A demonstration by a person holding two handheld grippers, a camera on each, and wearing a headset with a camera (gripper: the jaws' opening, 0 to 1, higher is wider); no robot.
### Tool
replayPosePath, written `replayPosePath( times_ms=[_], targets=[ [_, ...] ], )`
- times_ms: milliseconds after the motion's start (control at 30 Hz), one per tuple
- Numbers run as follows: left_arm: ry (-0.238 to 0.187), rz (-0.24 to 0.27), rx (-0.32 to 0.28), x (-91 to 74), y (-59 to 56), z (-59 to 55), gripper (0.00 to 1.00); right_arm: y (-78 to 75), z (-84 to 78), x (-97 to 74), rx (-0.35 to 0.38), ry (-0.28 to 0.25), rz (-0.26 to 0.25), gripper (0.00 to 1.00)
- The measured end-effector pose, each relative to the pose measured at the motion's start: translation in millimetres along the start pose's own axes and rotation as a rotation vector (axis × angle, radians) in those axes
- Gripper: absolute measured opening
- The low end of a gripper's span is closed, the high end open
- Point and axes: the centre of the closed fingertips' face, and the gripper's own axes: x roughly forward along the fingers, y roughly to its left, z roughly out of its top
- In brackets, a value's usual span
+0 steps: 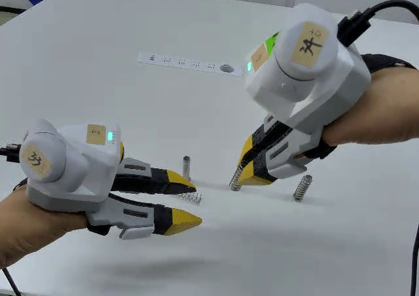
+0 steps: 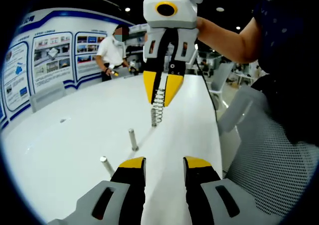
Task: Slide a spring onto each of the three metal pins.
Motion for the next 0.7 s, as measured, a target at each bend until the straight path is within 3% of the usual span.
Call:
replayPosePath(
  times_ms=[233, 500, 700],
  targets=[
    [-0.010, 0.046, -0.022, -11.0, 8.0, -1.8, 0.35, -18.8, -7.9, -8.4, 0.006, 0.023, -0.038, 0.11],
    [-0.020, 0.091, -0.054, -22.1, 13.1, -8.9, 0.40, -30.2, -15.7, -2.1, 0.016, 0.053, -0.051, 0.11],
    [-0.032, 0.119, -0.066, -28.7, 16.6, -7.9, 0.44, -40.1, -13.6, 5.3, 0.018, 0.057, -0.054, 0.11]
  ],
)
